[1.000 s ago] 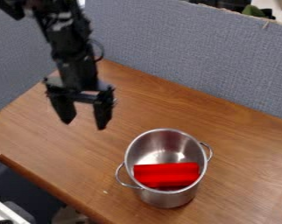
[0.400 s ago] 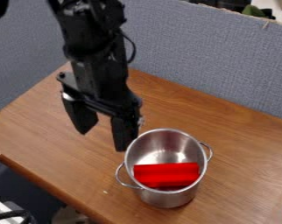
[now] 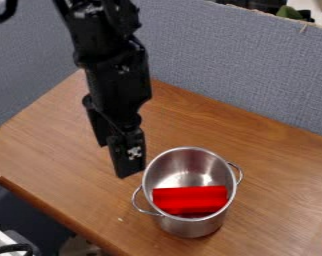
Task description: Put the red object in the metal pot
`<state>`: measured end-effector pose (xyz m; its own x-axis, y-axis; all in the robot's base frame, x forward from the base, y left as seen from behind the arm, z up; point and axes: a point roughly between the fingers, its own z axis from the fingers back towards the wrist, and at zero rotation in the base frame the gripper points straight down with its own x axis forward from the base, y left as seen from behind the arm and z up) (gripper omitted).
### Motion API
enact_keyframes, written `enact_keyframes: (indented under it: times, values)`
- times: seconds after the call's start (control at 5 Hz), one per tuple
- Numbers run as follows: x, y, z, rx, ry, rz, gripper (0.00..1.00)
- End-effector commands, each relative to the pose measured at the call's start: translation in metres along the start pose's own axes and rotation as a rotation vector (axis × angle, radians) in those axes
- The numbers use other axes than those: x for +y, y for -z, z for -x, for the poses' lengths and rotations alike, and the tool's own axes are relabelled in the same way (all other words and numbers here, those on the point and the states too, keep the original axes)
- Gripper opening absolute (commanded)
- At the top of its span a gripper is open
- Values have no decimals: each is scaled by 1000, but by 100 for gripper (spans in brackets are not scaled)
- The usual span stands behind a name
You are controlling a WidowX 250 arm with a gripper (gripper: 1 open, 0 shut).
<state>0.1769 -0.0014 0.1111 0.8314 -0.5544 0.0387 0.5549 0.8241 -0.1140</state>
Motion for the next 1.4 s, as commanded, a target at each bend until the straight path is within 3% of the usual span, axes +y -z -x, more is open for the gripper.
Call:
enact_keyframes:
  times: [0.0,0.2,0.4,0.8,1.2]
  values:
    - [-7,-19,-29,-11,196,-4,100]
    - [-15,-26,-50,-1,426,-30,100]
    - [-19,-29,-62,19,588,-51,100]
    - [-62,-23,-103,52,835,-53,100]
    - [-59,76,-71,58,654,-81,100]
